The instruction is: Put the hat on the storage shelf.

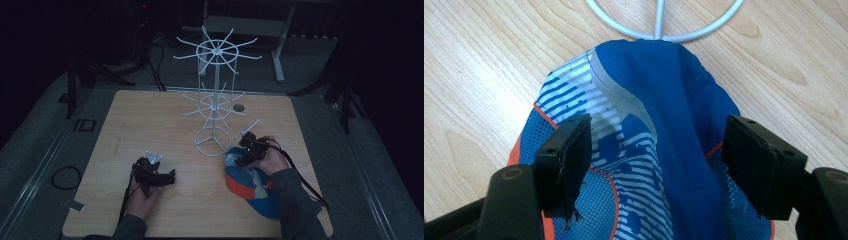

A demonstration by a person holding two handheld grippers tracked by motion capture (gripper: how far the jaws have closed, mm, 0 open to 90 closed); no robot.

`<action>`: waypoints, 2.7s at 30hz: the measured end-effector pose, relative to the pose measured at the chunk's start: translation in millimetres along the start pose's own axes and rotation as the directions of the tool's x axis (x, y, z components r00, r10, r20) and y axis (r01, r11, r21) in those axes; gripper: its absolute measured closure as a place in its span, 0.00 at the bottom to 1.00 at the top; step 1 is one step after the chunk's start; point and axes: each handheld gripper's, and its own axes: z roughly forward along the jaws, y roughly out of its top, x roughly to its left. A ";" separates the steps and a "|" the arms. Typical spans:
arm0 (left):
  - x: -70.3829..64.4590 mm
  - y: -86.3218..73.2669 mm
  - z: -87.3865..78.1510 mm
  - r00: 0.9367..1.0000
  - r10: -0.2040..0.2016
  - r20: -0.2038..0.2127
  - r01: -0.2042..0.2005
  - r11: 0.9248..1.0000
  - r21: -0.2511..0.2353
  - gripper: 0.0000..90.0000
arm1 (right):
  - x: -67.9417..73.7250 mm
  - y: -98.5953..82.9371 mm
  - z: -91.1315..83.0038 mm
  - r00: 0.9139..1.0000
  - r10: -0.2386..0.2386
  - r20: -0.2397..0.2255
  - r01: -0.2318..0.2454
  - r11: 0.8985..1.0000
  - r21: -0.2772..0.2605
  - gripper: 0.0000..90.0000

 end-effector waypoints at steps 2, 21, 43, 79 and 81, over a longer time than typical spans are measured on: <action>0.0 0.0 0.0 1.000 0.000 0.000 0.000 1.000 0.000 0.03 | 0.4 2.7 0.5 1.000 -0.003 -0.012 0.003 1.000 -0.001 0.31; 0.0 0.0 0.0 1.000 0.000 0.000 0.000 1.000 0.000 0.03 | 0.5 13.9 13.2 1.000 -0.010 -0.010 0.011 0.997 0.074 0.95; -0.2 0.0 0.2 1.000 -0.003 0.000 0.003 1.000 -0.002 0.03 | -7.3 -7.2 -25.2 0.999 0.016 -0.037 -0.020 0.995 -0.101 0.98; -0.1 0.1 0.0 1.000 -0.002 0.001 0.002 1.000 0.000 0.03 | -2.9 -33.8 -89.0 0.999 0.019 -0.042 -0.032 0.947 -0.320 0.98; 0.0 0.1 -0.1 1.000 0.000 0.001 0.000 1.000 0.002 0.03 | -1.9 -34.8 -91.5 0.999 0.018 -0.042 -0.031 0.943 -0.331 0.98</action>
